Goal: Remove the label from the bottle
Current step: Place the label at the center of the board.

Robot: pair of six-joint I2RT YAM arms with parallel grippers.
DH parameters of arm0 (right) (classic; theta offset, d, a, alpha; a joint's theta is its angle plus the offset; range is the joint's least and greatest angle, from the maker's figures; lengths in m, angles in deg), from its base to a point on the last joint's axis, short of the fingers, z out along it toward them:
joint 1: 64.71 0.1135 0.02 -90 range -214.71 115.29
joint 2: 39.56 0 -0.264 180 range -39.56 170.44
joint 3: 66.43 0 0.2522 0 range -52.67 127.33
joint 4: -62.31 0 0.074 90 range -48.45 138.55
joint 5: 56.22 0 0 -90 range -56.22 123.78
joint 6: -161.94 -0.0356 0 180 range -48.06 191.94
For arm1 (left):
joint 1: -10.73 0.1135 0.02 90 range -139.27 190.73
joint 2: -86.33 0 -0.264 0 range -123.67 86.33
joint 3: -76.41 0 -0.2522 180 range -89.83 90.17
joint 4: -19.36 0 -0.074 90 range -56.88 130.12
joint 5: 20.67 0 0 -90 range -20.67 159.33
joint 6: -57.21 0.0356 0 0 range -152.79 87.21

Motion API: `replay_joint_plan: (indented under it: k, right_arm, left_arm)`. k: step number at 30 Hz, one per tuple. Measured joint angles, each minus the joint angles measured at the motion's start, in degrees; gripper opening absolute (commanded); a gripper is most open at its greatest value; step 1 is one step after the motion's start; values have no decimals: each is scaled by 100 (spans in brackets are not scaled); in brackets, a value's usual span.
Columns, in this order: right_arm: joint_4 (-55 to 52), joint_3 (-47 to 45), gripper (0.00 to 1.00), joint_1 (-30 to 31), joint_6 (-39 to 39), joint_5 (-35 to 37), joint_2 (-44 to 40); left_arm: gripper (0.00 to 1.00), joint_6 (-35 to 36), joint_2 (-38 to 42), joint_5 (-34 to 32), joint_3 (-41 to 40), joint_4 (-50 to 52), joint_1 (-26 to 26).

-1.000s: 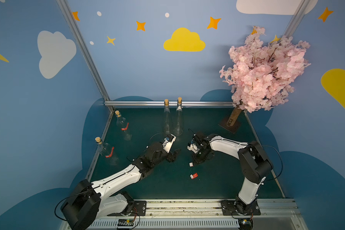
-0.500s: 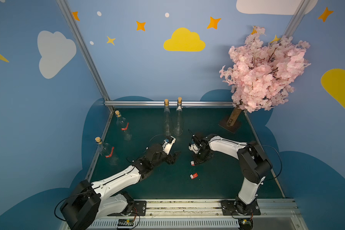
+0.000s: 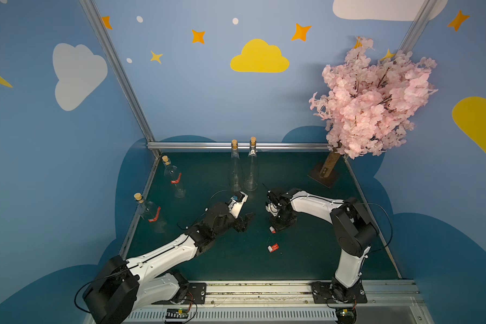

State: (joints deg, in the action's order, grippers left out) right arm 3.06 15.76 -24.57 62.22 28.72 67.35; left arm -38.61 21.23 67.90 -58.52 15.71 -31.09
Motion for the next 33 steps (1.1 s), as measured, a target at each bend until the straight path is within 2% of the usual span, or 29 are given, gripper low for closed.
replay_joint_plan:
  k: [9, 21, 33]
  right_arm:
    - [-85, 79, 17, 216, -181, 402, 50]
    - [-107, 140, 36, 492, -442, 739, 105]
    - [-227, 212, 48, 544, -573, 1025, 144]
  left_arm:
    - [76, 0, 111, -2, -4, 11, -9]
    - [76, 0, 291, -2, -4, 52, -22]
    - [76, 0, 476, -4, -4, 114, -35]
